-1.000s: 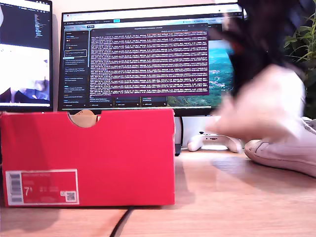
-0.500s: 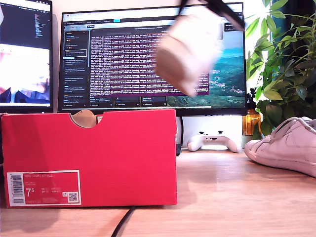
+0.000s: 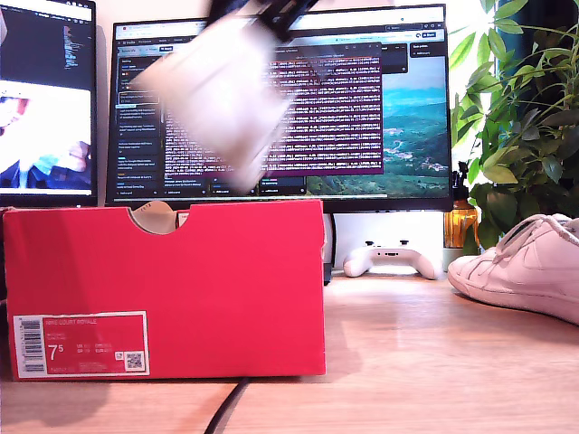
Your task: Pack the white shoes by picking the first shoe and placing it inside the red shoebox, left side, then picking and rotating the second shoe and placing it in the shoebox
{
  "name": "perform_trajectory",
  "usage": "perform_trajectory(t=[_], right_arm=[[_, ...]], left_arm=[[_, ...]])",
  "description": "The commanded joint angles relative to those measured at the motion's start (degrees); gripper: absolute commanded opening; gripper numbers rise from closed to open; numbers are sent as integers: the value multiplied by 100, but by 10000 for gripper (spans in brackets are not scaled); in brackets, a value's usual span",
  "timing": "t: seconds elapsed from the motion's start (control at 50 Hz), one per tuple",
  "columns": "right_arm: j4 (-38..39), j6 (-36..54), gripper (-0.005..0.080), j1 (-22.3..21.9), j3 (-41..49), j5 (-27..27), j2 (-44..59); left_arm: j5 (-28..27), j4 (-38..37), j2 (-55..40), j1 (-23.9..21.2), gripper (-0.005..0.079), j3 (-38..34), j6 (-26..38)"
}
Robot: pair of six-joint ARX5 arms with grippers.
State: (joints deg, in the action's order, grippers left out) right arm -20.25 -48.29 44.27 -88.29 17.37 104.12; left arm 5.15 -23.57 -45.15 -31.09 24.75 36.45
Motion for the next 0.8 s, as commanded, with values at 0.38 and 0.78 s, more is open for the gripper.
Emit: perform_trajectory(t=[0.38, 0.78], right_arm=[[374, -9, -13, 116, -157, -529, 503], [433, 9, -13, 258, -157, -811, 933]], left_arm=[[-20, 87, -24, -15, -11, 46, -2], [-20, 85, -24, -15, -11, 46, -2]])
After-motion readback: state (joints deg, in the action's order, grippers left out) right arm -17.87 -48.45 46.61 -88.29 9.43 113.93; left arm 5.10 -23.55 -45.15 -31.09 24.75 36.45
